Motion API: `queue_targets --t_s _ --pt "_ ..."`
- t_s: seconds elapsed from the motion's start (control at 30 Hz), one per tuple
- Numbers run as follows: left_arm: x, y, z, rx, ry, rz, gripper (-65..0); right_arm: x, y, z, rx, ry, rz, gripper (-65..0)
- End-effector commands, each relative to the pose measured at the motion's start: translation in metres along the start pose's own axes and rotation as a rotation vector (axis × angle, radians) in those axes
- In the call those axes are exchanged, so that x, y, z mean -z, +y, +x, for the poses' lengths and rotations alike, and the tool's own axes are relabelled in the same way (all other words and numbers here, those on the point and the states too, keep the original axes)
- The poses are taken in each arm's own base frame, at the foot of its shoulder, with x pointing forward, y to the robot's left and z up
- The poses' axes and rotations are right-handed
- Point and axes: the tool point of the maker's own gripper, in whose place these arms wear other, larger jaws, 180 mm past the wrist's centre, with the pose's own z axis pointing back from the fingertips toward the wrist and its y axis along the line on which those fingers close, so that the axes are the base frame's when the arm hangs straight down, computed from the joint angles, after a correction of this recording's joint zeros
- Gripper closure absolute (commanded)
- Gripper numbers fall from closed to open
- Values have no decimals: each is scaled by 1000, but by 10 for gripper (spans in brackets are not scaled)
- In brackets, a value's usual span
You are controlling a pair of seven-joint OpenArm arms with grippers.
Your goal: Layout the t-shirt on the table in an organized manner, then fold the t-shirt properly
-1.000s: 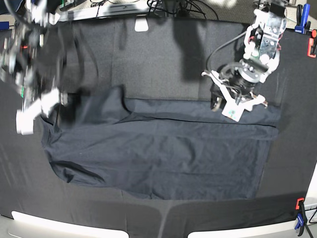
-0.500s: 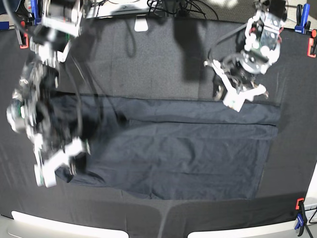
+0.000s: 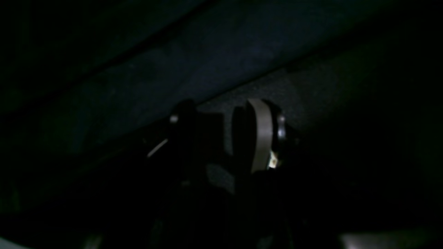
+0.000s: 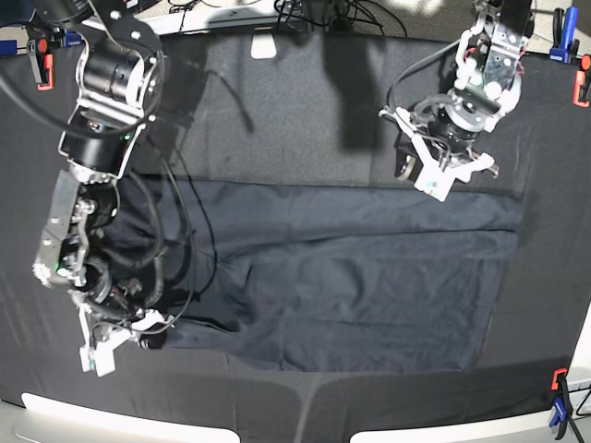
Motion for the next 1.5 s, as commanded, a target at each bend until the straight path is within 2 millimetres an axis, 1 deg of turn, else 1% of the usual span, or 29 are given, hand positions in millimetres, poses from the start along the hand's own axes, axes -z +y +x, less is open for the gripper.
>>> queue_targets --t_s 0.0,0.17,0.23,0.37,0.47,0.57,0.73,0.87,0.97,1.03,1.13,1.23,1.33,1.47 --pt "-2 5 15 6 -53 12 -215 -2 2 26 -3 -61 10 0" --pt "-2 5 15 6 -53 12 -215 -2 8 11 24 13 42 0" --pt "-2 5 15 6 -53 12 -215 -2 11 1 31 38 57 0" --pt "-2 5 15 7 -53 13 -215 -4 16 -32 39 90 75 0" --pt "-2 5 15 7 -54 13 -215 -11 30 -57 57 100 126 0" --pt "-2 5 16 7 -56 13 -215 -21 44 -78 57 107 141 0" --pt "-2 5 16 7 -57 13 -215 -38 69 -101 68 100 161 0" --pt "-2 5 16 7 -57 13 -215 -44 91 -123 136 115 209 0" --pt "-2 5 16 7 -57 12 -215 -46 103 -140 177 137 227 0" --pt "-2 5 16 7 -58 13 -215 -47 109 -148 198 143 233 0" --pt "-2 5 16 7 -58 13 -215 -47 117 -153 217 148 244 0" --pt "-2 5 16 7 -58 13 -215 -48 120 -157 227 155 248 0" --pt "-2 5 17 8 -62 13 -215 -48 122 -159 226 157 253 0" --pt "-2 5 20 7 -76 13 -215 -51 131 -157 172 148 313 0"
